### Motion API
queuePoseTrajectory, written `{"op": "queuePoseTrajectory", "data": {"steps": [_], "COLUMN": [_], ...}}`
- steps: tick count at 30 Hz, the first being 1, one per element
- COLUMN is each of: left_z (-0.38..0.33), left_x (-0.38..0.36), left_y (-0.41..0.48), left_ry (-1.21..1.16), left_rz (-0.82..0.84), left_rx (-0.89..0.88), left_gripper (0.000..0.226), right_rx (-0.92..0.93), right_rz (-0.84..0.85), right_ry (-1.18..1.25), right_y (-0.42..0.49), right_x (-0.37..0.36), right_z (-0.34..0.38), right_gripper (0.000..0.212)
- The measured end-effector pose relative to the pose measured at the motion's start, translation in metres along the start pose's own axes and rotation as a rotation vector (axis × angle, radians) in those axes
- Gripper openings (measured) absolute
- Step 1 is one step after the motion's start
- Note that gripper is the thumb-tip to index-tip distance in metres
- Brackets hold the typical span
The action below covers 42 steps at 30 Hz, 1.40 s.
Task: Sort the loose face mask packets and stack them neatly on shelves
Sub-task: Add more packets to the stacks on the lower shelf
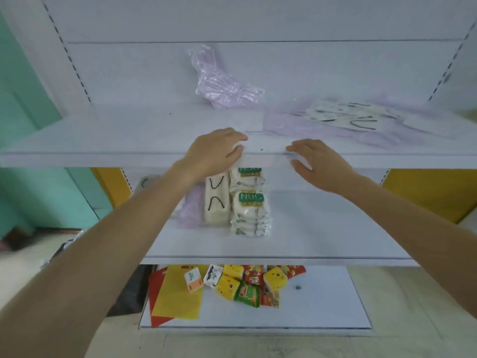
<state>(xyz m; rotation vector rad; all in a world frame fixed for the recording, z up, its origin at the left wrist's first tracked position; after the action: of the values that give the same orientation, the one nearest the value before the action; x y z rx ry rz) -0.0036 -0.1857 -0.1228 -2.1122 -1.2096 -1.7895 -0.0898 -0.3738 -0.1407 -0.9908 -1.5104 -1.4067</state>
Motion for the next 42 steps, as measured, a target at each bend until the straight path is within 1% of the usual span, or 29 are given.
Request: {"op": "queuePoseTrajectory", "data": {"steps": [2,4,7,9,11,13,14,15,18,21,24,27,29,30,31,33,34,35,36,38,39,40,42], "left_z": [0.006,0.012,0.027,0.039,0.053,0.065,0.070,0.075,0.083,0.091,0.114,0.141,0.152,0.152,0.148,0.126,0.113,0.101,0.092,0.080,0.078,0.077,0.078], "left_x": [-0.003,-0.013,-0.031,-0.040,-0.048,-0.057,-0.062,-0.067,-0.069,-0.064,-0.049,-0.033,-0.026,-0.024,-0.022,-0.024,-0.029,-0.035,-0.043,-0.060,-0.066,-0.071,-0.074], "left_y": [0.020,0.039,0.067,0.088,0.111,0.129,0.138,0.148,0.165,0.170,0.167,0.158,0.154,0.157,0.163,0.180,0.189,0.196,0.203,0.210,0.213,0.217,0.221], "left_ry": [-0.011,-0.017,-0.026,-0.039,-0.043,-0.037,-0.030,-0.025,-0.058,-0.104,0.010,0.120,0.190,0.215,0.200,0.030,-0.085,-0.176,-0.216,-0.149,-0.110,-0.107,-0.171], "left_rz": [0.039,0.126,0.228,0.245,0.245,0.283,0.307,0.321,0.314,0.359,0.399,0.429,0.424,0.380,0.308,0.182,0.173,0.207,0.268,0.403,0.443,0.460,0.458], "left_rx": [0.050,0.084,0.145,0.211,0.306,0.409,0.441,0.455,0.443,0.427,0.486,0.628,0.683,0.668,0.615,0.459,0.403,0.387,0.406,0.462,0.481,0.500,0.536], "left_gripper": [0.041,0.045,0.051,0.058,0.075,0.091,0.092,0.089,0.062,0.038,0.021,0.020,0.019,0.018,0.019,0.025,0.026,0.030,0.038,0.058,0.064,0.065,0.060], "right_rx": [-0.135,-0.221,-0.188,-0.164,-0.157,-0.149,-0.136,-0.124,-0.115,-0.109,-0.035,0.037,0.072,0.091,0.111,0.134,0.138,0.137,0.132,0.105,0.084,0.057,-0.011], "right_rz": [0.095,0.208,0.305,0.309,0.298,0.278,0.263,0.257,0.271,0.293,0.281,0.254,0.251,0.268,0.291,0.327,0.336,0.340,0.342,0.335,0.329,0.324,0.281], "right_ry": [-0.012,-0.027,-0.051,-0.012,0.022,0.039,0.036,0.028,0.034,0.086,0.084,0.090,0.131,0.156,0.177,0.215,0.240,0.264,0.278,0.282,0.293,0.318,0.360], "right_y": [0.017,0.032,0.051,0.059,0.066,0.073,0.077,0.083,0.096,0.114,0.130,0.141,0.148,0.152,0.156,0.165,0.169,0.174,0.178,0.186,0.191,0.196,0.207], "right_x": [-0.008,-0.019,-0.032,-0.036,-0.039,-0.042,-0.043,-0.045,-0.050,-0.053,-0.051,-0.051,-0.049,-0.049,-0.050,-0.052,-0.053,-0.054,-0.056,-0.061,-0.063,-0.064,-0.062], "right_z": [-0.038,-0.068,-0.088,-0.095,-0.102,-0.107,-0.109,-0.113,-0.118,-0.123,-0.120,-0.117,-0.114,-0.113,-0.112,-0.108,-0.107,-0.105,-0.103,-0.099,-0.097,-0.096,-0.095], "right_gripper": [0.045,0.049,0.044,0.043,0.043,0.044,0.044,0.044,0.043,0.042,0.038,0.029,0.023,0.020,0.019,0.017,0.016,0.015,0.014,0.015,0.016,0.017,0.021]}}
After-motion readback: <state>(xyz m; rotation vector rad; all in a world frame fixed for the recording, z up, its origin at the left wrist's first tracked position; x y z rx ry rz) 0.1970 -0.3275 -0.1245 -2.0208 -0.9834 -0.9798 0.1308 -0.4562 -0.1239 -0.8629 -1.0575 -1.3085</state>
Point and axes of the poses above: each hand's wrist, its own y-axis towards the middle knuckle, its own x-axis out of the back of the hand, z = x × y, the point moved 6 cm from there along y, towards the middle knuckle, and after that the axes turned 12 degrees about -y, right-handed, at the moved point
